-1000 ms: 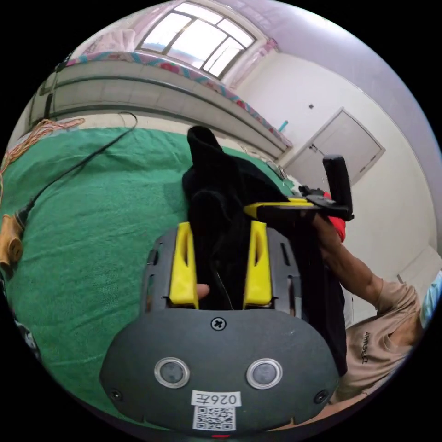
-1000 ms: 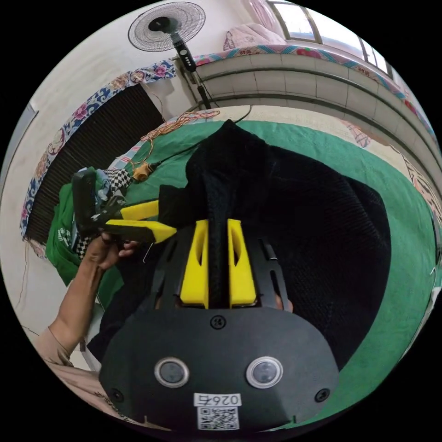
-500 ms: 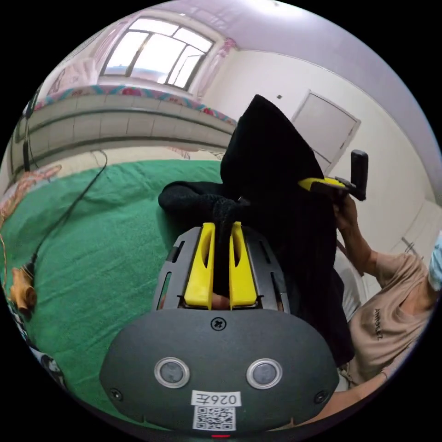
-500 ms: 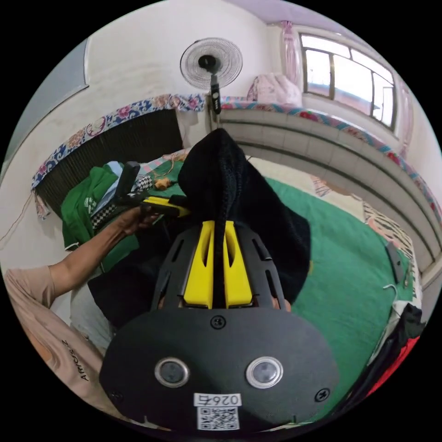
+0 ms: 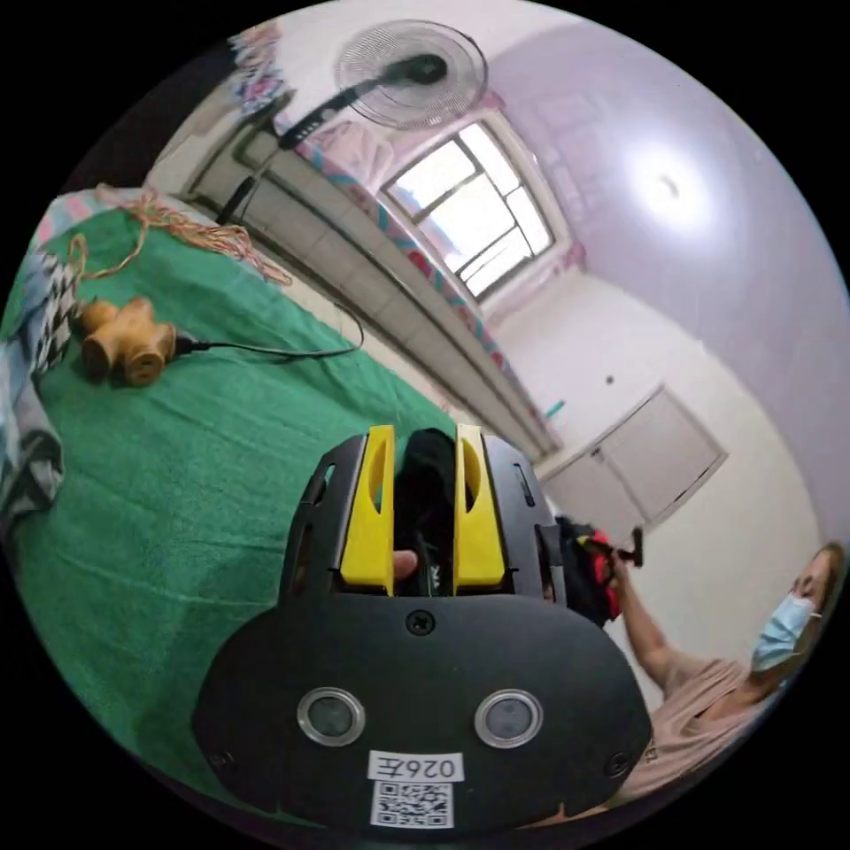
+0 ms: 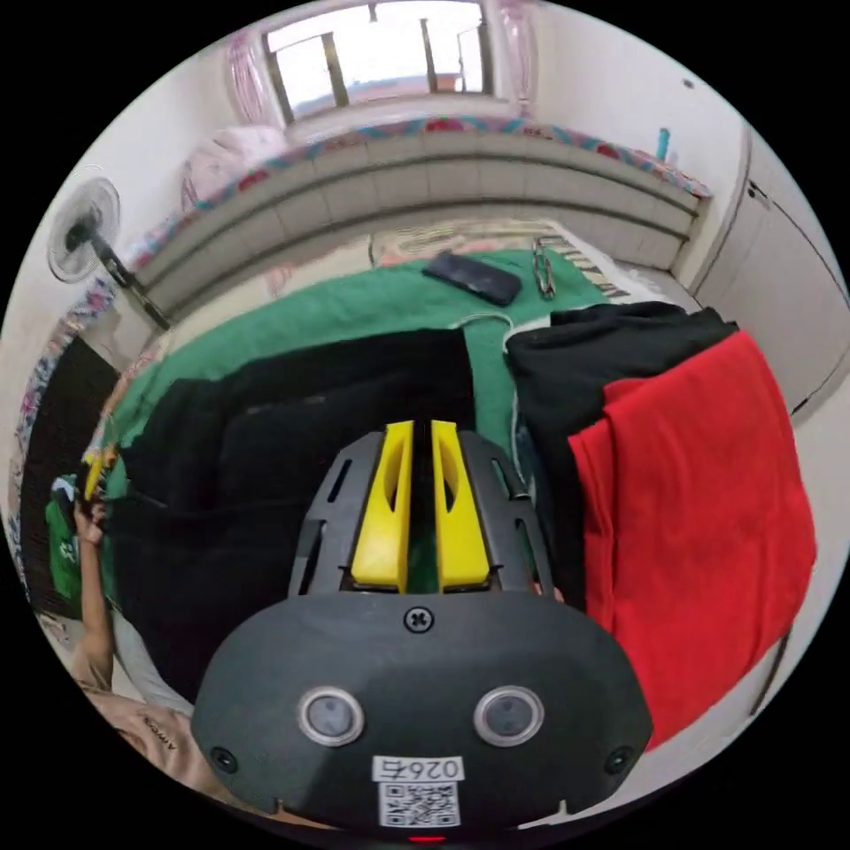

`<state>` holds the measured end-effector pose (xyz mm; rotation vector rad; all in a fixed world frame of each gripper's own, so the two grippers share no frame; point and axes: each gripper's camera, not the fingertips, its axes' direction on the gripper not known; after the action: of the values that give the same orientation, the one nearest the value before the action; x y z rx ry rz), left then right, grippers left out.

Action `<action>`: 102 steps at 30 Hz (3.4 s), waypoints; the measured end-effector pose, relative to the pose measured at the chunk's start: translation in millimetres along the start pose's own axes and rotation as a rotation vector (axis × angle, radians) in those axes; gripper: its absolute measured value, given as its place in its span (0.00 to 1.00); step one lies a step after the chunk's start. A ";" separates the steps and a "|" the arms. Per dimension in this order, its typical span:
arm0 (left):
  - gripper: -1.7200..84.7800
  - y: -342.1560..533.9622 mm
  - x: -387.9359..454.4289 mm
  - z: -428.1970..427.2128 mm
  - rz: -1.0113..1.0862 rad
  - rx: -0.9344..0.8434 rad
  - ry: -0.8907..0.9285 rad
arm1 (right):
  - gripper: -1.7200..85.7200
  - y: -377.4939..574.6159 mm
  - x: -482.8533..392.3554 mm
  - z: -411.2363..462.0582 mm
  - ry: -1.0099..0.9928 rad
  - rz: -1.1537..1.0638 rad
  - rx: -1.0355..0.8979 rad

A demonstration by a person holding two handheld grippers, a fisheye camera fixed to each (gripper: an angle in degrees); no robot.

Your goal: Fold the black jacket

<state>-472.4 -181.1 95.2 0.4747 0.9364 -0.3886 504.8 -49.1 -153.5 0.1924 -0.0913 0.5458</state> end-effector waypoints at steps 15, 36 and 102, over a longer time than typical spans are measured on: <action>0.10 40.3 85.3 150.4 0.449 -0.566 -0.361 | 0.17 138.2 -292.9 67.9 -0.056 -1.079 -0.377; 0.15 -12.1 143.8 60.6 0.375 -0.295 -0.164 | 0.08 187.0 56.3 -123.9 0.071 -0.138 -0.087; 0.07 27.8 401.4 247.5 0.908 -0.839 0.223 | 0.28 89.3 -245.5 -94.5 -0.310 -0.835 0.059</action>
<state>-76.7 -338.1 -109.4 0.1236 0.9085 0.8747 252.3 -79.2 -265.5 0.3469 -0.2803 -0.3172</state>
